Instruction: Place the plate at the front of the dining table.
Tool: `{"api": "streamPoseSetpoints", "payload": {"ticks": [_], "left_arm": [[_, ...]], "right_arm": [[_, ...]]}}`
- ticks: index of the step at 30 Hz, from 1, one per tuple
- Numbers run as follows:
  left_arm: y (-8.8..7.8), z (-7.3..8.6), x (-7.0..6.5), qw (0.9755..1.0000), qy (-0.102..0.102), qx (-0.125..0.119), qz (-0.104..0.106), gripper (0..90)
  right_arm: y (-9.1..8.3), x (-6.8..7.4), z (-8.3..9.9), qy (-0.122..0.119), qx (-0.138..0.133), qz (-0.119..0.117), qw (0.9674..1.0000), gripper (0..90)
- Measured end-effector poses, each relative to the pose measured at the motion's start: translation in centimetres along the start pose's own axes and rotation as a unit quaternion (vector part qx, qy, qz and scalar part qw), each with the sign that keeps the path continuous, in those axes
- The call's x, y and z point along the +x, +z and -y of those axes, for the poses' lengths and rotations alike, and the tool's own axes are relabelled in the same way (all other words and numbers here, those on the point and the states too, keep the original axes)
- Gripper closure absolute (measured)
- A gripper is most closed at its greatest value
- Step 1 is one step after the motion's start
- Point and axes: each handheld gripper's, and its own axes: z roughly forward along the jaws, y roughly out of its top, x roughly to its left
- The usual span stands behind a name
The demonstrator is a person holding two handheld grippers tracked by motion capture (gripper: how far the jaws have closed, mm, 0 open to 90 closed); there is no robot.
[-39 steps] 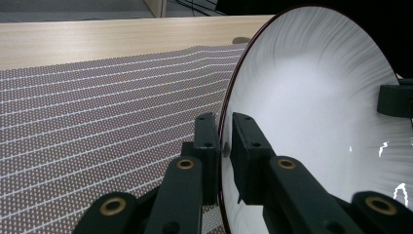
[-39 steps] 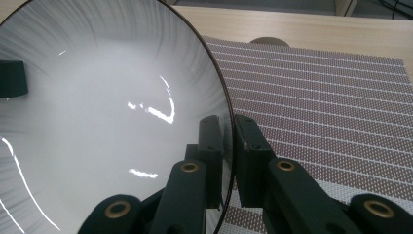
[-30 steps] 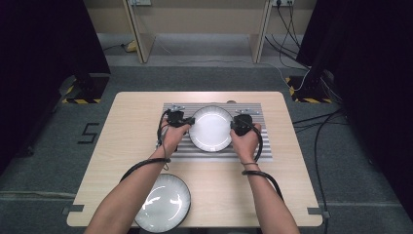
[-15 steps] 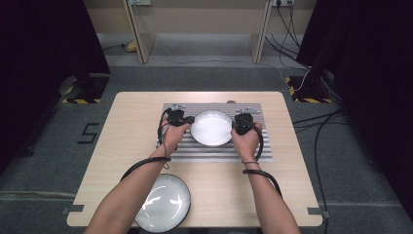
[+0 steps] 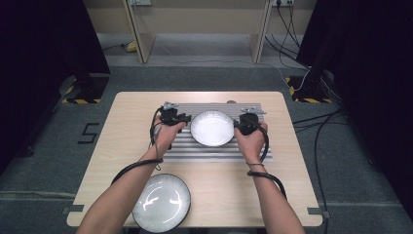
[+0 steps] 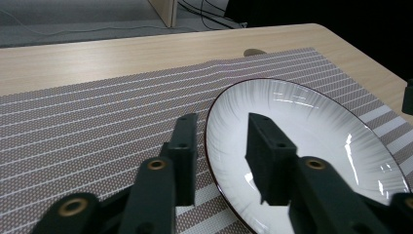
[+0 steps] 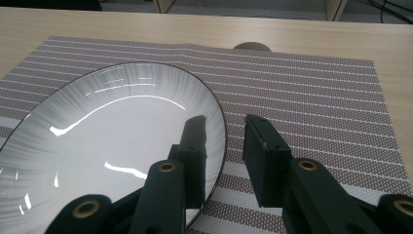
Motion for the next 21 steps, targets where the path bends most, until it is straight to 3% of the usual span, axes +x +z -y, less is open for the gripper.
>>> {"api": "streamPoseSetpoints", "payload": {"ticks": [3, 9, 16, 21], "left_arm": [[-0.7, 0.1, 0.3, 1.0, 0.006, -0.002, -0.006, 57.7], [-2.0, 0.7, 0.4, 0.9997, -0.011, 0.006, 0.02, 49.7], [-3.4, 1.5, 0.6, 0.9995, -0.008, 0.012, 0.028, 46.6], [-4.8, 1.6, 0.7, 0.9995, 0.0, -0.002, 0.033, 46.5]], "right_arm": [[-0.5, -0.1, 0.1, 0.007, 0.0, 0.0, 1.0, 64.5], [-1.8, -0.3, 0.4, 0.018, 0.002, -0.006, 0.9998, 60.9], [-2.8, -0.9, 1.1, 0.023, 0.006, -0.01, 0.9997, 57.5], [-3.5, -1.4, 1.8, 0.032, 0.01, -0.014, 0.9993, 56.2]]}}
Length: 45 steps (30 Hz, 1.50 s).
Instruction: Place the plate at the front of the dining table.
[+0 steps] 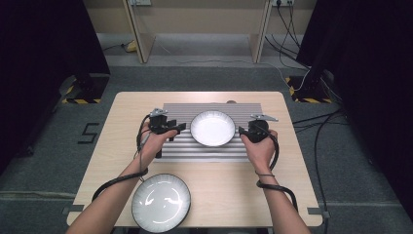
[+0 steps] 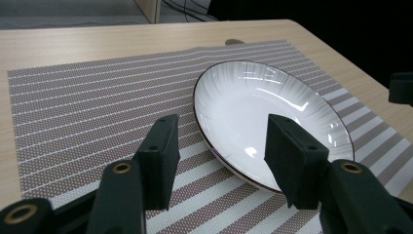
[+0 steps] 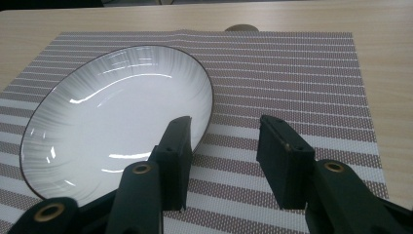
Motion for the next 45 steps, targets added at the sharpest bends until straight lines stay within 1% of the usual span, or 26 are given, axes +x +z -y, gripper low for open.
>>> {"api": "streamPoseSetpoints", "payload": {"ticks": [2, 4, 6, 7, 10, 15, 20, 23, 28, 30, 32, 39, 42, 44, 45], "left_arm": [[-0.5, 0.1, 0.1, 1.0, 0.005, -0.006, -0.002, 46.4], [-0.9, 0.3, 0.1, 1.0, 0.001, -0.007, 0.002, 46.4], [-1.2, 0.5, 0.0, 0.9999, 0.006, -0.007, 0.005, 46.5], [-1.5, 0.7, -0.1, 0.9999, 0.006, -0.007, 0.011, 46.5], [-2.1, 1.1, -0.3, 0.9998, 0.012, -0.01, 0.014, 46.4], [-3.1, 1.7, -0.2, 0.9997, 0.009, -0.008, 0.023, 46.1], [-4.3, 2.0, -0.1, 0.9996, 0.013, -0.015, 0.021, 46.1], [-5.0, 2.2, -0.1, 0.9994, 0.013, -0.018, 0.025, 46.0], [-5.8, 2.9, 0.1, 0.9994, 0.017, -0.02, 0.021, 46.0], [-6.1, 3.1, 0.3, 0.9995, 0.012, -0.019, 0.023, 45.8], [-6.3, 3.3, 0.5, 0.9996, 0.012, -0.02, 0.019, 45.7], [-7.3, 3.7, 0.8, 0.9994, 0.01, -0.028, 0.016, 45.7], [-7.5, 3.9, 0.9, 0.9994, 0.004, -0.032, 0.015, 45.7], [-7.7, 4.2, 0.8, 0.9994, 0.002, -0.032, 0.016, 45.7], [-7.7, 4.3, 0.8, 0.9993, 0.002, -0.032, 0.017, 45.7]], "right_arm": [[-0.3, -0.1, 0.3, 0.004, 0.002, -0.002, 1.0, 56.2], [-0.5, -0.1, 0.5, 0.003, 0.003, -0.003, 1.0, 56.0], [-0.6, -0.1, 0.7, 0.005, 0.005, -0.004, 1.0, 55.7], [-0.6, -0.2, 0.8, 0.004, 0.006, -0.006, 1.0, 55.6], [-0.9, -0.3, 1.1, 0.008, 0.009, -0.009, 0.9999, 55.5], [-1.3, -0.6, 1.4, 0.009, 0.008, -0.006, 0.9999, 55.1], [-1.8, -1.0, 1.7, 0.011, 0.007, -0.003, 0.9999, 54.9], [-2.1, -1.2, 1.9, 0.016, 0.009, -0.001, 0.9998, 54.9], [-2.4, -1.5, 2.4, 0.017, 0.009, 0.001, 0.9998, 54.9], [-2.6, -1.6, 2.6, 0.019, 0.009, 0.0, 0.9998, 54.8], [-2.7, -1.6, 2.8, 0.017, 0.008, 0.001, 0.9998, 54.7], [-3.3, -2.0, 3.3, 0.019, 0.009, 0.003, 0.9998, 54.0], [-3.6, -2.2, 3.6, 0.024, 0.008, 0.003, 0.9997, 54.0], [-3.8, -2.3, 3.7, 0.033, 0.01, 0.005, 0.9994, 54.1], [-4.0, -2.4, 3.8, 0.032, 0.008, 0.006, 0.9995, 54.1]]}}
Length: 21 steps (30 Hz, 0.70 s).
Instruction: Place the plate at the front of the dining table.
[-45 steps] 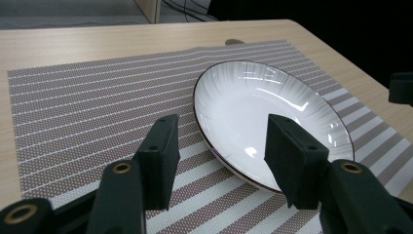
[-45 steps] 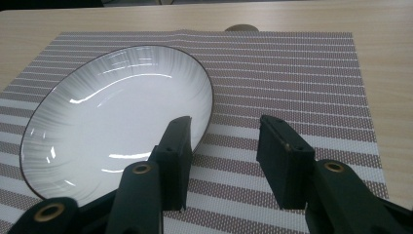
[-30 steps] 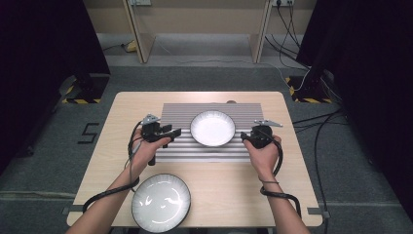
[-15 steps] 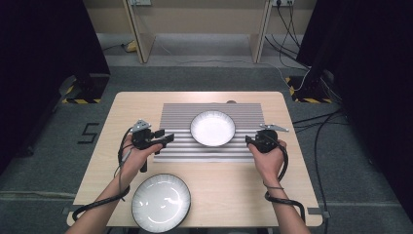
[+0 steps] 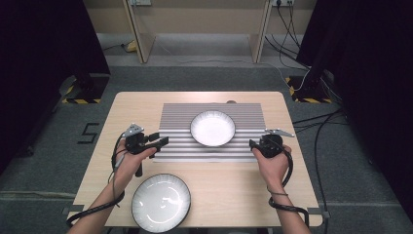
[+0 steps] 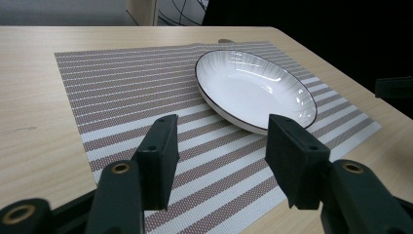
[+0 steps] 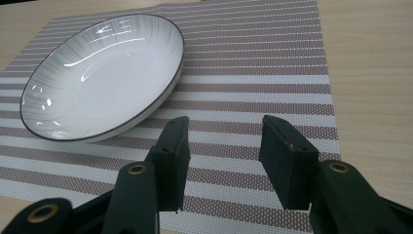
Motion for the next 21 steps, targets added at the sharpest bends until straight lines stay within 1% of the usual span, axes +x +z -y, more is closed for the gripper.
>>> {"api": "streamPoseSetpoints", "payload": {"ticks": [5, 10, 19, 21], "left_arm": [[-0.4, 0.4, 0.1, 1.0, -0.003, -0.003, -0.002, 45.7], [-0.9, 0.8, 0.5, 1.0, -0.003, -0.001, -0.006, 45.7], [-2.2, 1.6, 1.4, 0.9998, -0.008, -0.003, -0.017, 45.7], [-2.5, 1.7, 1.5, 0.9998, -0.005, -0.003, -0.018, 45.7]], "right_arm": [[-0.5, -0.3, 0.3, -0.001, -0.002, 0.002, 1.0, 53.9], [-1.0, -0.8, 0.7, 0.002, -0.003, 0.004, 1.0, 53.8], [-1.7, -1.8, 1.4, 0.006, -0.004, 0.015, 0.9999, 53.7], [-1.9, -1.9, 1.5, 0.005, -0.005, 0.015, 0.9999, 53.6]]}}
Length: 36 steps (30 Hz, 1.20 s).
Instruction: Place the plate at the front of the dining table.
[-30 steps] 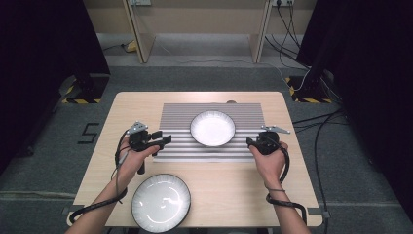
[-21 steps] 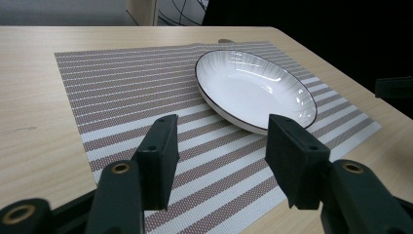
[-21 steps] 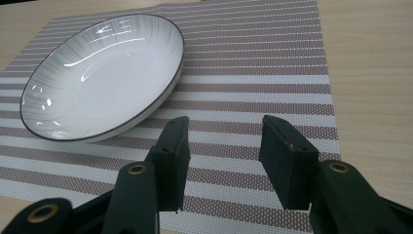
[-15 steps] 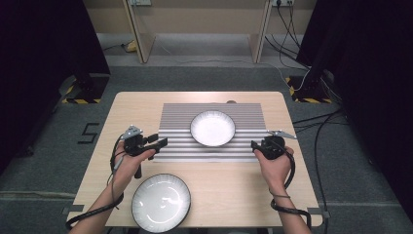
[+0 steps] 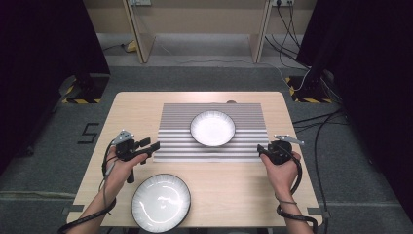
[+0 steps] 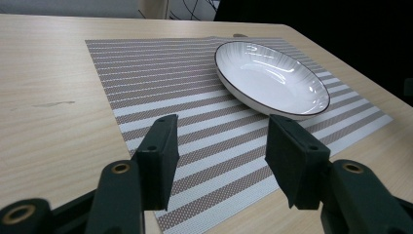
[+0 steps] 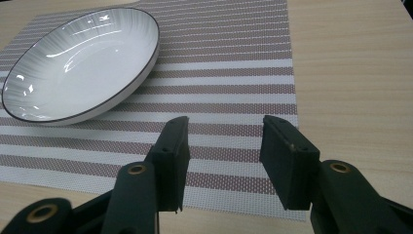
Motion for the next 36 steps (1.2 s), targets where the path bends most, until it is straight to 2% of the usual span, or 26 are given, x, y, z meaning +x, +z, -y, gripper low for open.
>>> {"api": "streamPoseSetpoints", "payload": {"ticks": [6, 18, 27, 36], "left_arm": [[-0.7, 0.3, 0.4, 1.0, 0.0, -0.002, -0.004, 45.7], [-1.8, 0.8, 0.8, 1.0, -0.004, -0.005, -0.006, 45.6], [-2.9, 1.3, 1.2, 0.9998, -0.007, -0.014, -0.01, 45.6], [-3.4, 2.0, 1.4, 0.9998, -0.009, -0.012, -0.012, 45.6]], "right_arm": [[-0.6, -0.3, 0.6, 0.009, -0.001, -0.002, 1.0, 53.1], [-1.4, -1.3, 1.4, 0.011, -0.004, 0.01, 0.9999, 52.8], [-1.9, -1.4, 2.2, 0.012, -0.003, 0.011, 0.9999, 52.3], [-2.4, -1.4, 3.1, 0.021, -0.002, 0.006, 0.9998, 51.4]]}}
